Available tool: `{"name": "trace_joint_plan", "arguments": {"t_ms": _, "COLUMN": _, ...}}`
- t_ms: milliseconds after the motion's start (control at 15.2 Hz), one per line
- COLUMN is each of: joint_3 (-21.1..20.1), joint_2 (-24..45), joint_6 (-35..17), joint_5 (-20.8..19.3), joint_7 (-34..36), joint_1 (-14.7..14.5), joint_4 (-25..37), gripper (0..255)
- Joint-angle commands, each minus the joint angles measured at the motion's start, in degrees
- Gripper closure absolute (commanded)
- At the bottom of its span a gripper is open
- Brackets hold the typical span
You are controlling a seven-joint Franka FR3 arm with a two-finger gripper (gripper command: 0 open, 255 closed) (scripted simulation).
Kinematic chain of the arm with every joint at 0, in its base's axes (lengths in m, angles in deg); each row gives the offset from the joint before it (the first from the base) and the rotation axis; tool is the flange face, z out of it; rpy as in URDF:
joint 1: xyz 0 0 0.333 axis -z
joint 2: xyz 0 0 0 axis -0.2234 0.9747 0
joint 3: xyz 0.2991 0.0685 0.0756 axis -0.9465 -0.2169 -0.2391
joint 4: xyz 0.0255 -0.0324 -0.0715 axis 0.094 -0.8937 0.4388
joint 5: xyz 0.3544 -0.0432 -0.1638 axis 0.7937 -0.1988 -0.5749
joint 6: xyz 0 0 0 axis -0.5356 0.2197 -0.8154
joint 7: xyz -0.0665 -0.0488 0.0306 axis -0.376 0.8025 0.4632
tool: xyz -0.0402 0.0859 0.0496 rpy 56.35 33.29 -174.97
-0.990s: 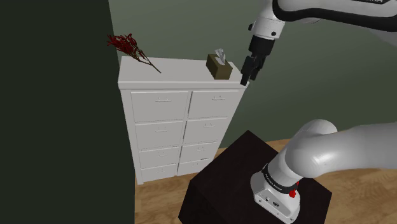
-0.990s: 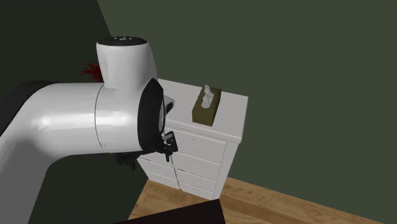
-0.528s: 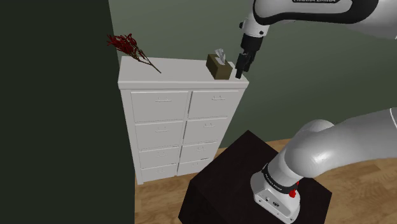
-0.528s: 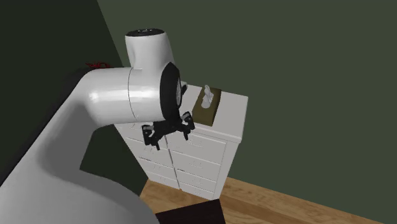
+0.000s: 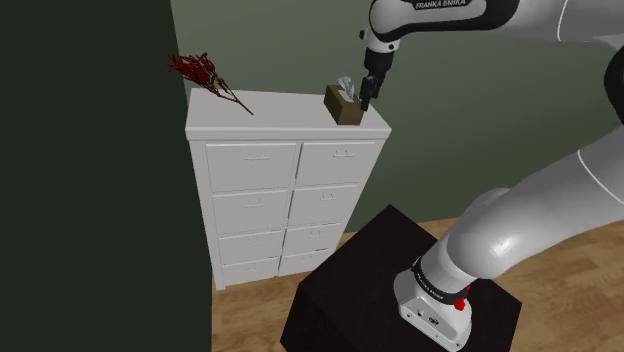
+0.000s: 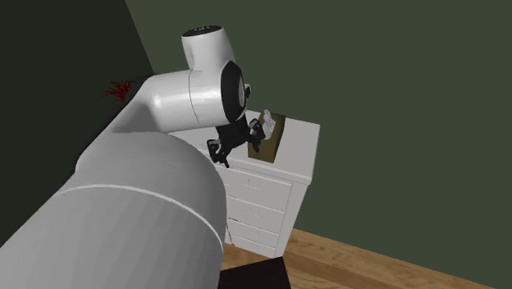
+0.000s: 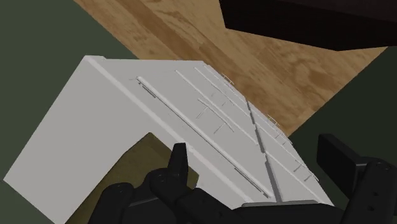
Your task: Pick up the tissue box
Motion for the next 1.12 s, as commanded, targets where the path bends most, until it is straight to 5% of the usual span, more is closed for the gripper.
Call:
{"name": "trace_joint_plan", "arguments": {"t_ms": 0, "joint_3": 0.7, "joint_2": 4.2, "joint_6": -1.7, "joint_5": -1.2, "joint_7": -2.1, "joint_1": 0.2, "joint_4": 3.5, "gripper": 0}}
{"name": "trace_joint_plan", "arguments": {"t_ms": 1056, "joint_3": 2.6, "joint_2": 35.5, "joint_6": -6.7, "joint_5": -6.3, "joint_7": -15.5, "joint_1": 2.6, "joint_4": 38.7, "gripper": 0}}
